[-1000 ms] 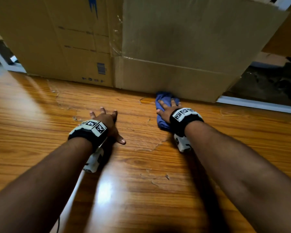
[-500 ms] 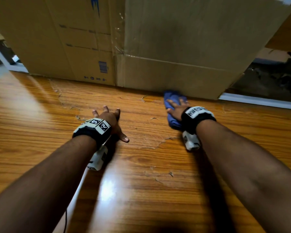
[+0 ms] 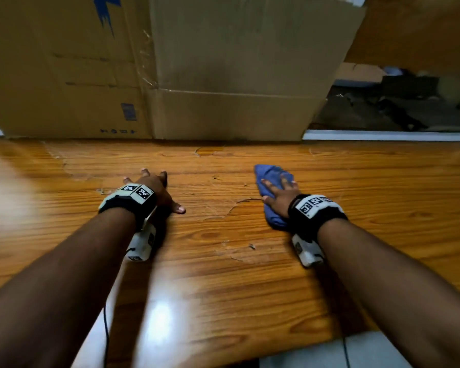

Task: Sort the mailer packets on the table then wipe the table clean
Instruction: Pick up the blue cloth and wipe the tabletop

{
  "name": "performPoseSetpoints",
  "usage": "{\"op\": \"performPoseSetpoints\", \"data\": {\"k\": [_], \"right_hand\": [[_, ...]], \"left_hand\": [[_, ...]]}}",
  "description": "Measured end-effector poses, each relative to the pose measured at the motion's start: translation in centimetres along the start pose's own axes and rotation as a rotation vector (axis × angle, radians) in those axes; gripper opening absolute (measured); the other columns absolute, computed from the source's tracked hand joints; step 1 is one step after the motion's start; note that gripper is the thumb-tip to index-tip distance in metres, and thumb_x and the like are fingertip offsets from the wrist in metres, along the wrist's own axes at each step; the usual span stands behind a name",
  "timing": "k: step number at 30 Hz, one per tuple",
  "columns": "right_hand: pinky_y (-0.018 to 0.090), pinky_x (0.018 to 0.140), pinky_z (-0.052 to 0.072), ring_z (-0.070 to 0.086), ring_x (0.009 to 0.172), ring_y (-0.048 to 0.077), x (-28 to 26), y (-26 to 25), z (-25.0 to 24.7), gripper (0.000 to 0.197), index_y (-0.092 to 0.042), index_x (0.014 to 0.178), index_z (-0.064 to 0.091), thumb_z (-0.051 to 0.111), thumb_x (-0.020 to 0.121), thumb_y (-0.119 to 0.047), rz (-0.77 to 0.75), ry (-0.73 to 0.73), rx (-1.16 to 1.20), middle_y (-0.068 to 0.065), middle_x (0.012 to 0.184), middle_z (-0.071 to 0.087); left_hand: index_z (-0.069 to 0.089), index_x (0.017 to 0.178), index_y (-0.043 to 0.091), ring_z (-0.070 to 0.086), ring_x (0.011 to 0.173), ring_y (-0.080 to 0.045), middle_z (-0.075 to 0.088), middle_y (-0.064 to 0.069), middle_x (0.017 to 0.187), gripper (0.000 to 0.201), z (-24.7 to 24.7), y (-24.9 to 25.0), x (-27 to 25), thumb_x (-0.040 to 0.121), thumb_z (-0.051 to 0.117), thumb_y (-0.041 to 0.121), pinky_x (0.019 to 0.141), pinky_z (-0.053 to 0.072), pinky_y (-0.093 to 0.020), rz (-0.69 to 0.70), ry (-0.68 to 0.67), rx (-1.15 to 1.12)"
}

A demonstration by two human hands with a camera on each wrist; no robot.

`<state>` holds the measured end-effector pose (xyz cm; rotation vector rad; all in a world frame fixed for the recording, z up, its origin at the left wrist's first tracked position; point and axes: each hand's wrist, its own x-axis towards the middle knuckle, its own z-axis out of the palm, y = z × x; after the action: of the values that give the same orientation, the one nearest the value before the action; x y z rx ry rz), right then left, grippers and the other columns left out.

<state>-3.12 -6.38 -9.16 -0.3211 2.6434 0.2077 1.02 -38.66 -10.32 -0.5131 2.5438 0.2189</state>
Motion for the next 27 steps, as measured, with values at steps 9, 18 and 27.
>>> {"op": "performPoseSetpoints", "data": {"k": [9,18,27], "right_hand": [[0.047,0.118,-0.010,-0.018,0.145,0.032,-6.9,-4.9,3.2,0.058,-0.039,0.152,0.004,0.029,0.101,-0.050,-0.168,-0.016,0.025,0.007,0.159,-0.015],[0.062,0.114,-0.003,-0.017,0.143,0.042,-7.9,9.0,4.6,0.046,-0.046,0.147,0.021,0.017,0.102,-0.043,0.250,-0.096,0.027,-0.008,0.159,-0.019],[0.047,0.119,-0.002,-0.012,0.146,0.035,-4.3,3.1,2.9,0.061,-0.044,0.150,0.002,0.030,0.098,-0.056,-0.100,-0.020,0.039,0.004,0.160,-0.015]], "left_hand": [[0.022,0.148,0.024,0.019,0.140,-0.047,0.002,-0.025,0.156,0.132,-0.6,0.4,-1.1,0.041,0.077,0.077,0.110,0.024,-0.062,0.027,0.008,0.042],[0.064,0.103,0.021,0.061,0.093,-0.025,0.065,-0.004,0.104,0.030,-1.2,2.9,-5.1,0.083,0.067,0.042,0.081,0.052,-0.035,0.202,0.092,0.163],[0.019,0.152,0.029,0.023,0.140,-0.043,0.015,-0.018,0.158,0.072,-0.3,14.2,-5.4,0.092,0.055,0.045,0.115,0.022,-0.052,0.304,0.114,0.059]]}}
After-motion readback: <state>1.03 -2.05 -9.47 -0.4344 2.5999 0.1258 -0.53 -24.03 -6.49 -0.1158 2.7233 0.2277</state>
